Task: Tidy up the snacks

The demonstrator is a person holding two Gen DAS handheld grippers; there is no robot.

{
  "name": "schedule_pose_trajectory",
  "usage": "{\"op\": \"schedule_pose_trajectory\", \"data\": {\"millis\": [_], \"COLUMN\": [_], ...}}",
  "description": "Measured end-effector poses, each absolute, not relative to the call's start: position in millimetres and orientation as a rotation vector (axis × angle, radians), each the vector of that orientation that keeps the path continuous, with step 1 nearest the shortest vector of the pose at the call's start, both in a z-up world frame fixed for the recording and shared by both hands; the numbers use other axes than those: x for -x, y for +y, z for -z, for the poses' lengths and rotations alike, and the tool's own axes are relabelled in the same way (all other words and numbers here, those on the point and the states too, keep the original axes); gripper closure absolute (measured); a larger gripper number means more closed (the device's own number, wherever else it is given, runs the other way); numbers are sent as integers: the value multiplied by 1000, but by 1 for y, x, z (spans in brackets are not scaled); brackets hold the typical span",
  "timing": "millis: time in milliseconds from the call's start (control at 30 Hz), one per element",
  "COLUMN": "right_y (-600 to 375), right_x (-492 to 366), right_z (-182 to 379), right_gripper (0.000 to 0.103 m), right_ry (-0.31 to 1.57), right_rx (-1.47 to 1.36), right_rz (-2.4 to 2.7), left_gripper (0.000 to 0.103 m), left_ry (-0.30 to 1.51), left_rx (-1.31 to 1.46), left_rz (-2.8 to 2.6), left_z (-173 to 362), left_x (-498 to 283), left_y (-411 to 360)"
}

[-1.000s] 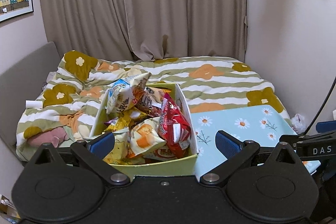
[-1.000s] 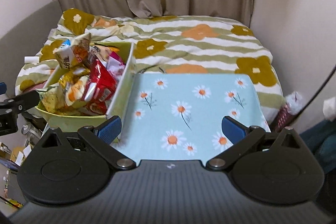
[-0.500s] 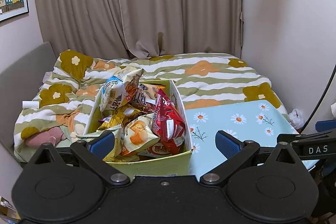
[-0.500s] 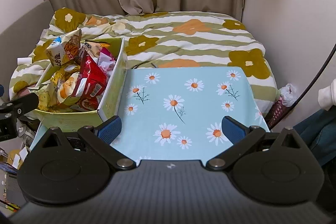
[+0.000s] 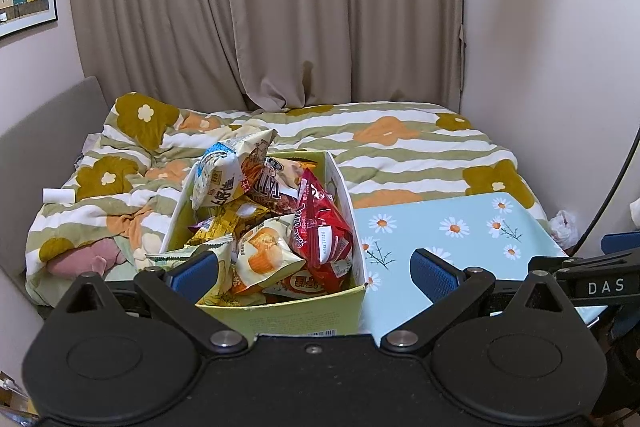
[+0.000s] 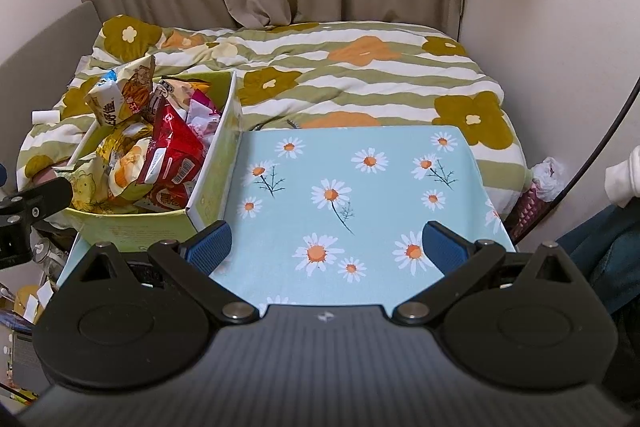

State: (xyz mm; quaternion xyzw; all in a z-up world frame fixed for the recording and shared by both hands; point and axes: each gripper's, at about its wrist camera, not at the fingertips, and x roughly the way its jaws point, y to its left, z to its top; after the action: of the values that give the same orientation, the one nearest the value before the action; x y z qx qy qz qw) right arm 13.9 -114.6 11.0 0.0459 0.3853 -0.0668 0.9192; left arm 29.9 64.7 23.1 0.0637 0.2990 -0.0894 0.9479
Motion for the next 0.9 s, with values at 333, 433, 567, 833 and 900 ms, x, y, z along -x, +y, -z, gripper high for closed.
{"op": "schedule_pose_trajectory", "data": {"millis": [333,433,567,833,900], "right_y": [-114,-114,-114,-114,-114], "right_x": [-13,-13,-13,-13,-13], "right_z": [-10,-10,-10,-10,-10], "right_gripper": [0,0,0,0,0], "right_ry": [790,791,790,790,790], "right_rx": [-96,-95,-95,-96,-95], "right_rz": [141,140,141,141,140], "left_gripper": [0,0,0,0,0], "left_ry": [609,611,611,612,614], "left_rx": [-127,-125,-125,-121,-116], "left_rz": [182,180,180,176,179], "left_z": [-22,-21,-21,-21,-21], "left_x": [-29,-29,-29,-28,-27], "left_y": [63,63,62,63,64]}}
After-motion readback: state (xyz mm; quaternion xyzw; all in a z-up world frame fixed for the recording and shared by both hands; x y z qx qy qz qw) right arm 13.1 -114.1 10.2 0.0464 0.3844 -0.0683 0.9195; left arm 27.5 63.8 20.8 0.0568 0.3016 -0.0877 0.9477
